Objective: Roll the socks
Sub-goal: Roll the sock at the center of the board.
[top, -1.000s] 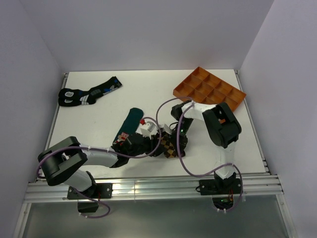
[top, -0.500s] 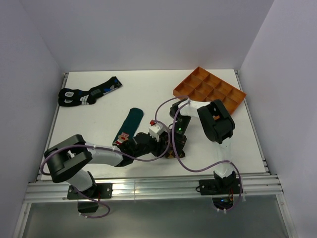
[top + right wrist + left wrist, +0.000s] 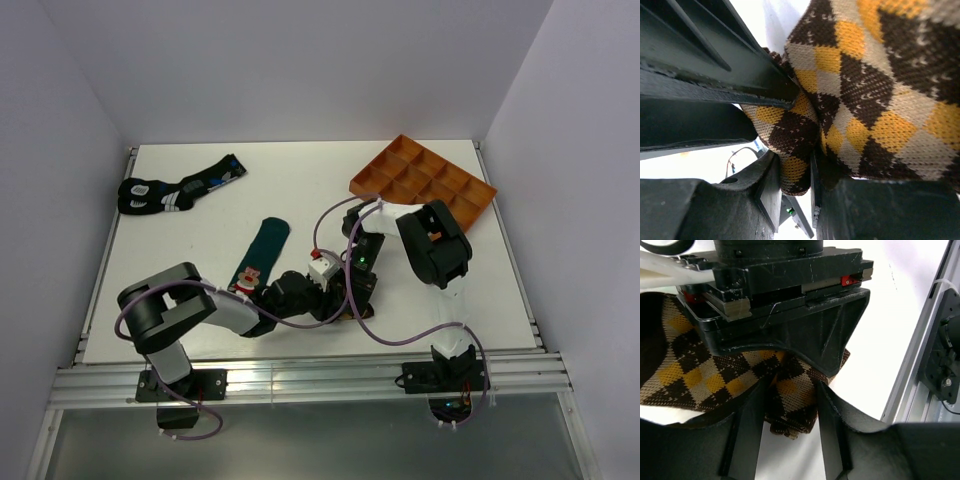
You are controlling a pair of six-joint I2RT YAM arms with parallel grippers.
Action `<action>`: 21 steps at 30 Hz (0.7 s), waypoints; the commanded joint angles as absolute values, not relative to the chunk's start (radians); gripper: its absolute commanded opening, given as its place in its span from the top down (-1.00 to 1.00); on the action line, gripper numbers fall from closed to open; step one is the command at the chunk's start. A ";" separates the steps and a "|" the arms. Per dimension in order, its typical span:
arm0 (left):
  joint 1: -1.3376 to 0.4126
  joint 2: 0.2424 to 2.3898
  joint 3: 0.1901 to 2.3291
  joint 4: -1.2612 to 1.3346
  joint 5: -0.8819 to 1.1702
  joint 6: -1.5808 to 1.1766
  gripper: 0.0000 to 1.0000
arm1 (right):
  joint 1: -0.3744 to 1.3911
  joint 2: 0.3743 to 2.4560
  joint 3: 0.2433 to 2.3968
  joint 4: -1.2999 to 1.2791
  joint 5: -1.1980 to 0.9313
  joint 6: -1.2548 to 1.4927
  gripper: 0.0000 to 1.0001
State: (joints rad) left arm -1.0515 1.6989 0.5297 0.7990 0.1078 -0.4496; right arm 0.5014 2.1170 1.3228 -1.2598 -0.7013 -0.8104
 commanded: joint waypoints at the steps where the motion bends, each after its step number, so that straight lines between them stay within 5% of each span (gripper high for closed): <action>1: -1.068 1.739 0.525 0.879 0.169 -0.492 0.05 | 0.505 2.126 1.336 -1.181 -0.657 -0.769 0.82; 8: -1.095 1.784 0.494 0.928 0.155 -0.552 0.35 | 0.503 2.086 1.302 -1.123 -0.650 -0.690 0.79; 9: -1.103 1.790 0.495 0.919 0.150 -0.561 0.53 | 0.503 2.082 1.296 -1.121 -0.652 -0.689 0.78; 14: -1.111 1.812 0.469 0.925 0.147 -0.607 0.99 | 0.503 2.014 1.256 -1.046 -0.637 -0.625 0.28; 21: -1.111 1.856 0.436 0.937 0.147 -0.707 0.99 | 0.502 1.823 1.183 -0.965 -0.598 -0.568 -0.16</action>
